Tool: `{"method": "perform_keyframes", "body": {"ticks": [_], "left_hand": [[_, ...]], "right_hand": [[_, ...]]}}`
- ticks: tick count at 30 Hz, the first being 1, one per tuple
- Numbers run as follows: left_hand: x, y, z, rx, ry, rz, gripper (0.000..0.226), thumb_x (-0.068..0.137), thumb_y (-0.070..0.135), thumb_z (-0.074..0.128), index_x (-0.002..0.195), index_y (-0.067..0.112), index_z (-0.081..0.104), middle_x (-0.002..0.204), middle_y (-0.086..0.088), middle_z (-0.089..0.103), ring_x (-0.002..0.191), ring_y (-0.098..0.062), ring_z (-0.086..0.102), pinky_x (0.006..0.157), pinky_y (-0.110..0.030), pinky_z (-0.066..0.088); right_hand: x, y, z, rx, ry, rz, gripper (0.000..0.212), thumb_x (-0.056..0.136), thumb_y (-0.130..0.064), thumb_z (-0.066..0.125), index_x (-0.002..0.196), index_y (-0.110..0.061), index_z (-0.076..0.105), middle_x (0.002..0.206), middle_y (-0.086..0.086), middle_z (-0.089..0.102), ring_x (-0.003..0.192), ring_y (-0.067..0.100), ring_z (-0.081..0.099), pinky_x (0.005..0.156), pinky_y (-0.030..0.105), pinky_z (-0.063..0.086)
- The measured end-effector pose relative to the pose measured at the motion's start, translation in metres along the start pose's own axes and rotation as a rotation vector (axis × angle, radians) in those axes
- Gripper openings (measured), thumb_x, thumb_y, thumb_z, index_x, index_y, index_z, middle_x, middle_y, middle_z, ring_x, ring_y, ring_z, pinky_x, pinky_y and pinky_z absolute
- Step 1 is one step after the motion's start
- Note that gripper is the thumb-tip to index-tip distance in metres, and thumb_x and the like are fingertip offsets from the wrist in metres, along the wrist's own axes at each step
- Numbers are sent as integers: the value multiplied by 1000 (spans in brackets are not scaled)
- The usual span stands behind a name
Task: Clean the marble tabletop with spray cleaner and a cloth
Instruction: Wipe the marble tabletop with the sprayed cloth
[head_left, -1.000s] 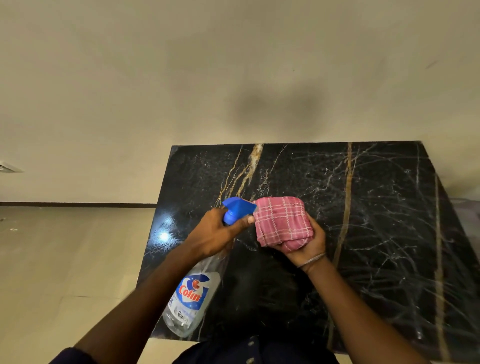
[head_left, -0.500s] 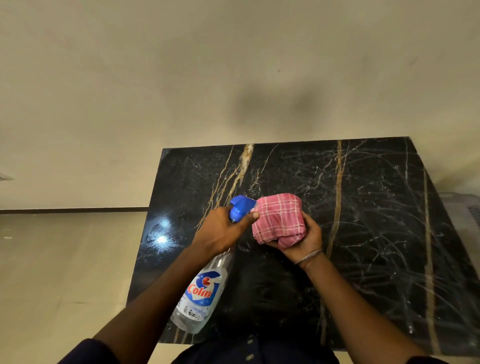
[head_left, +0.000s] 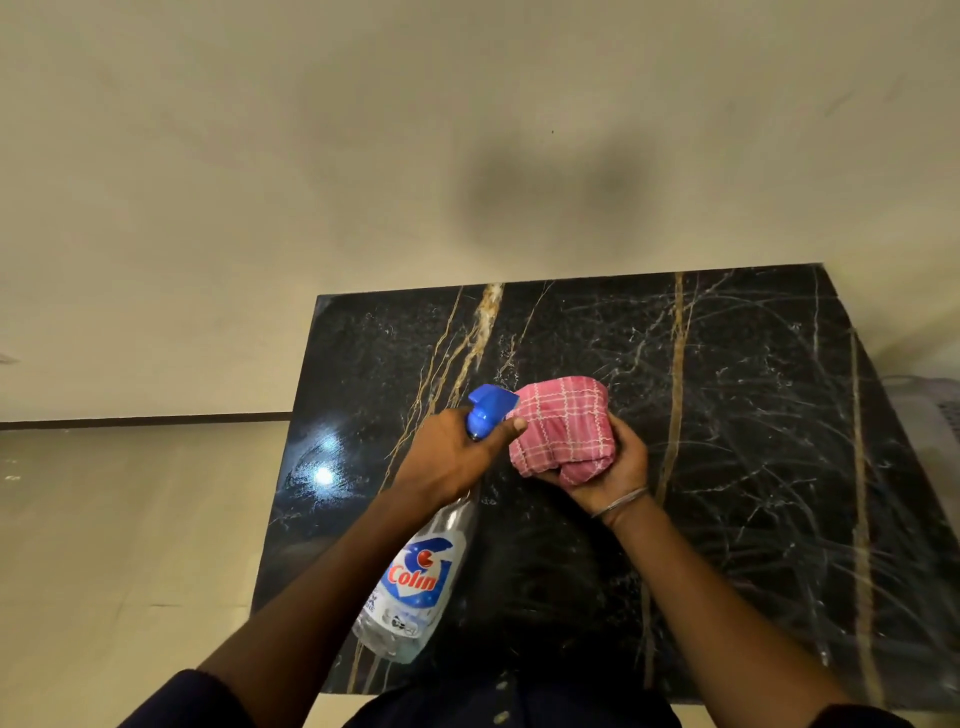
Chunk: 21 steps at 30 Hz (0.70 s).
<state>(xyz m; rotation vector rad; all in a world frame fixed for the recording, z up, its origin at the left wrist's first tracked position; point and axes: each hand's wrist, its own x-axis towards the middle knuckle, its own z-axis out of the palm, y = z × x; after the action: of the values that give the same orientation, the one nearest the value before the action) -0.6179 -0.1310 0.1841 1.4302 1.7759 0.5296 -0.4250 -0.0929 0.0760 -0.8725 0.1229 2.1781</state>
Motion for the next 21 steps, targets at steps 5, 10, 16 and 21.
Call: {"method": "perform_keyframes", "body": {"ticks": [5,10,16,21], "left_hand": [[10,-15,-11,-68,38,-67,29,90,52,56,78,25,54,66,4,60,57,-4,57,54,-15,42],[17,-50,-22,-88,96,-187,43,86,59,56,84,17,58,67,1,63,59,-10,61,54,-20,45],[32,-81,-31,-111,76,-241,35,90,52,57,77,19,57,62,3,60,53,-7,56,51,-19,42],[57,-95,-30,-168,68,-279,41,87,54,61,71,16,56,57,2,59,48,-7,55,48,-23,45]], "right_hand": [[16,-19,19,-292,140,-362,48,83,-42,59,120,-12,64,117,17,67,114,36,60,100,51,46],[57,-9,20,-2171,-146,-690,56,90,-52,44,138,-24,52,147,14,45,131,24,46,109,43,36],[106,36,2,-2767,-96,-645,75,92,-70,18,156,-32,12,165,9,3,151,31,-7,107,75,-4],[139,25,19,-2717,-12,-731,66,97,-54,19,156,-25,18,164,8,11,152,28,1,111,72,3]]}}
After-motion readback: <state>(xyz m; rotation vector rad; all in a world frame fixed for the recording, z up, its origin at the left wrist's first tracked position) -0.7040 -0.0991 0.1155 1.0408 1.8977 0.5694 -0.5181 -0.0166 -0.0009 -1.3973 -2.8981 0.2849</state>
